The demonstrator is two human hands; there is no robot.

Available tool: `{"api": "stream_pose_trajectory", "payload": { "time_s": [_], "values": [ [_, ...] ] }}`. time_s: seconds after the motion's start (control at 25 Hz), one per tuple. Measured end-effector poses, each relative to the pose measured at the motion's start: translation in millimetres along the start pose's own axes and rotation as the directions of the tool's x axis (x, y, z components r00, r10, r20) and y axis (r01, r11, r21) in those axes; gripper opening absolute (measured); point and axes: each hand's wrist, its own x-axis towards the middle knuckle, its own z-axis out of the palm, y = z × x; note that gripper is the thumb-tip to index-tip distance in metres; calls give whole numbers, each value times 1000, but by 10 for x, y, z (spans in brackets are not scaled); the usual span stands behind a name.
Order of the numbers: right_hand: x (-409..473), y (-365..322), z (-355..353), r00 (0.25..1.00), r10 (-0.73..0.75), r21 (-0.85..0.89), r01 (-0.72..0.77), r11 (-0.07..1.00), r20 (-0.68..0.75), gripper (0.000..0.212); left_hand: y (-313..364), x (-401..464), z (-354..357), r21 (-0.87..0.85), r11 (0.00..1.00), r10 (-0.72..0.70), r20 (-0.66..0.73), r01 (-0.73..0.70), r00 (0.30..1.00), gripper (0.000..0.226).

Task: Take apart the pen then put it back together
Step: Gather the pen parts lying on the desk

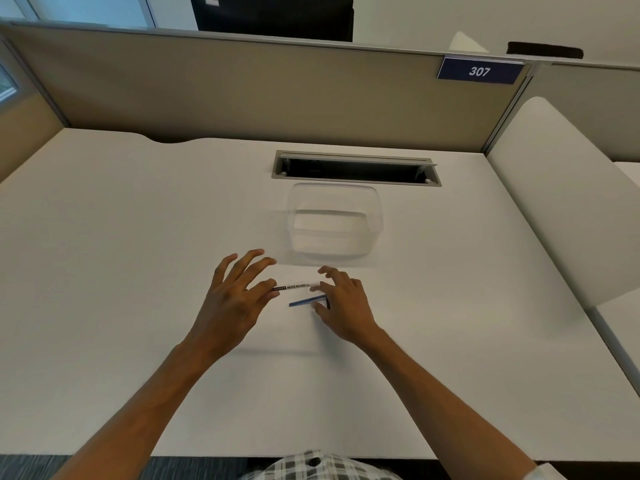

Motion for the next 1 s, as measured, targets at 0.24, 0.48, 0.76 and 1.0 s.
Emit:
{"api": "stream_pose_trajectory", "payload": {
  "time_s": [0.24, 0.48, 0.76, 1.0],
  "values": [
    [71, 46, 150, 999, -50, -83, 50, 995, 8, 15, -81, -18, 75, 9, 1000, -20, 30, 20, 999, 37],
    [131, 42, 145, 994, -75, -45, 72, 996, -74, 8, -162, -14, 195, -5, 999, -42, 63, 42, 997, 37],
    [601, 96, -439, 963, -55, -41, 46, 998, -265, 8, -255, 93, 294, -19, 999, -34, 69, 36, 997, 37],
    [1091, 274, -745, 975, -25, -111, 1, 994, -222, 12, -257, 158, 374, -49, 998, -38, 65, 41, 997, 38]
  ]
}}
